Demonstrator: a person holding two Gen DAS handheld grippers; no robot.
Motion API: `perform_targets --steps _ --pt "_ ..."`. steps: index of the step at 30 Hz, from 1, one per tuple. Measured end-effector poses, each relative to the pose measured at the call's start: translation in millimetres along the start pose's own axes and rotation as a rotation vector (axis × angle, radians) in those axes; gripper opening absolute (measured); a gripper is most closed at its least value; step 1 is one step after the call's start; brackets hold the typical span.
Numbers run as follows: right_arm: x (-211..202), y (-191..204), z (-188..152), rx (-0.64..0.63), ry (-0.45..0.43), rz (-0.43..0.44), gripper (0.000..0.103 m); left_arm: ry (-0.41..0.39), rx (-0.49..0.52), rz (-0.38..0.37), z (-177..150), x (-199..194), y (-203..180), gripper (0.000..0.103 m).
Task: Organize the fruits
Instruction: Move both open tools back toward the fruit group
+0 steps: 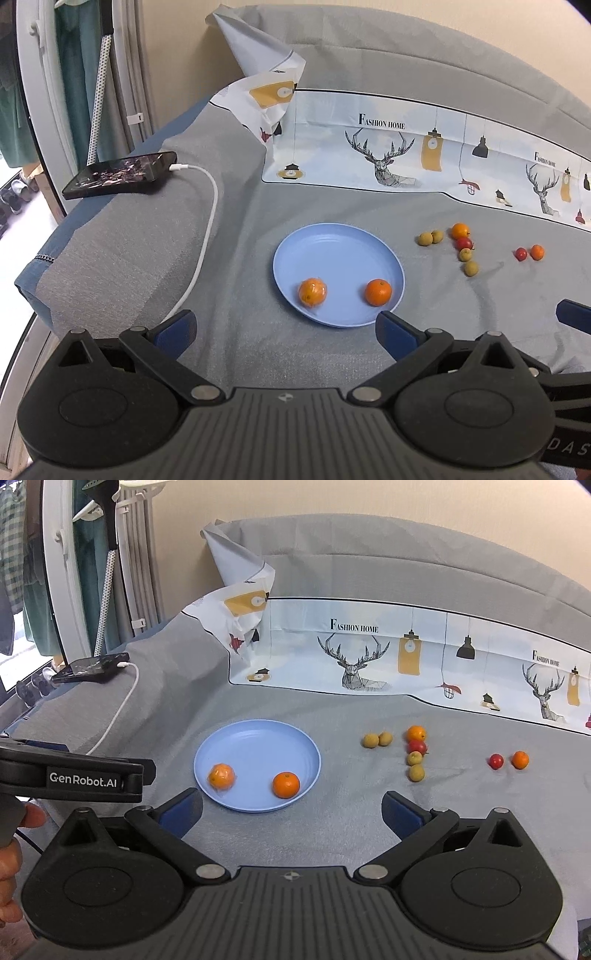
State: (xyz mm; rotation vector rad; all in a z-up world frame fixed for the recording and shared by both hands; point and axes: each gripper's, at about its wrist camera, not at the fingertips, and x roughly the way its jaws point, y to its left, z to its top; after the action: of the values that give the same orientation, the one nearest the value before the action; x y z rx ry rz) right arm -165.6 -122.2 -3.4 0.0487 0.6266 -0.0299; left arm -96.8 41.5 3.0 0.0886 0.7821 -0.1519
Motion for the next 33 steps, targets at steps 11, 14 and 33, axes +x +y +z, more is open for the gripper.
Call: perform_targets --steps 11,14,33 --pt "-1 -1 -2 0.010 0.005 0.002 0.102 0.015 0.000 -0.013 0 3 1 0.103" --pt "1 -2 -3 0.015 0.012 0.003 0.102 0.022 -0.002 -0.016 0 4 1 0.103" --pt "14 -12 -5 0.050 0.048 0.018 0.102 0.062 0.021 -0.005 1 20 -6 0.103"
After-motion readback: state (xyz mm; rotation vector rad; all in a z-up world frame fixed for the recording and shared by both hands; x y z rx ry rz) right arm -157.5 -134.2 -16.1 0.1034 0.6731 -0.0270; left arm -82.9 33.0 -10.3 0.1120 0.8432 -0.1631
